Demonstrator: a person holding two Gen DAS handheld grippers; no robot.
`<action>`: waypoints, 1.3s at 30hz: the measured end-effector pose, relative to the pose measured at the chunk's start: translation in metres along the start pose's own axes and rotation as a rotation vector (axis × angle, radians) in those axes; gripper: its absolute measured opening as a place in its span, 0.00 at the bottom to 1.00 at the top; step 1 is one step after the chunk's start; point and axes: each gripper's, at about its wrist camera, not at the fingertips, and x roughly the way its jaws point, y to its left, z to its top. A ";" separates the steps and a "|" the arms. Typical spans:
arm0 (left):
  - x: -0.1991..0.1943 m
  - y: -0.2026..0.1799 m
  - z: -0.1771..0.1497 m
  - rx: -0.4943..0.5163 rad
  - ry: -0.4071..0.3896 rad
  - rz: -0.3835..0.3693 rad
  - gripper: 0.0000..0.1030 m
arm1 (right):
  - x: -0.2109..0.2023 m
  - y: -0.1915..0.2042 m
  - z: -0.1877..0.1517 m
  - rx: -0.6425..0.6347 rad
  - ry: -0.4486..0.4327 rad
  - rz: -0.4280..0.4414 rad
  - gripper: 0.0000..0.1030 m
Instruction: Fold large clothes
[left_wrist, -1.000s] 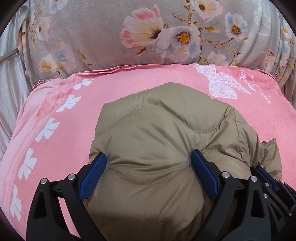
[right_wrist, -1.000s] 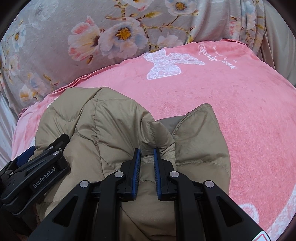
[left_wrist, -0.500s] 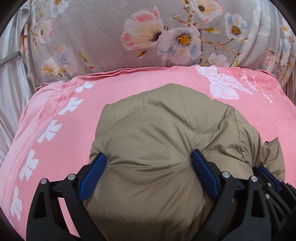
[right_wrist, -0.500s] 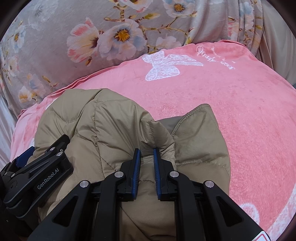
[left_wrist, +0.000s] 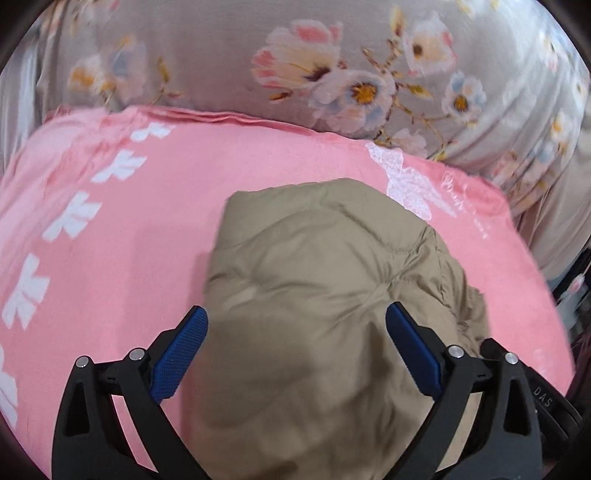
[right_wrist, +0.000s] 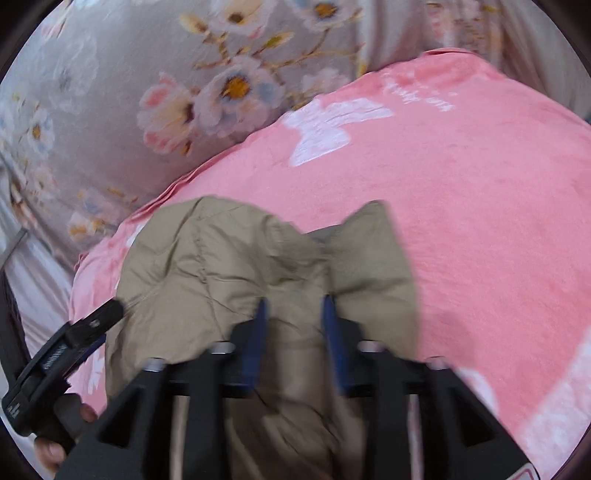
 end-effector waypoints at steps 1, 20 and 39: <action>-0.006 0.008 0.000 -0.025 0.021 -0.014 0.93 | -0.014 -0.006 -0.001 0.006 -0.029 -0.025 0.70; 0.046 0.085 -0.040 -0.392 0.341 -0.442 0.96 | 0.011 -0.048 -0.031 0.213 0.192 0.112 0.74; 0.005 0.009 0.010 0.136 0.104 -0.145 0.75 | 0.018 0.022 -0.006 0.061 0.108 0.155 0.13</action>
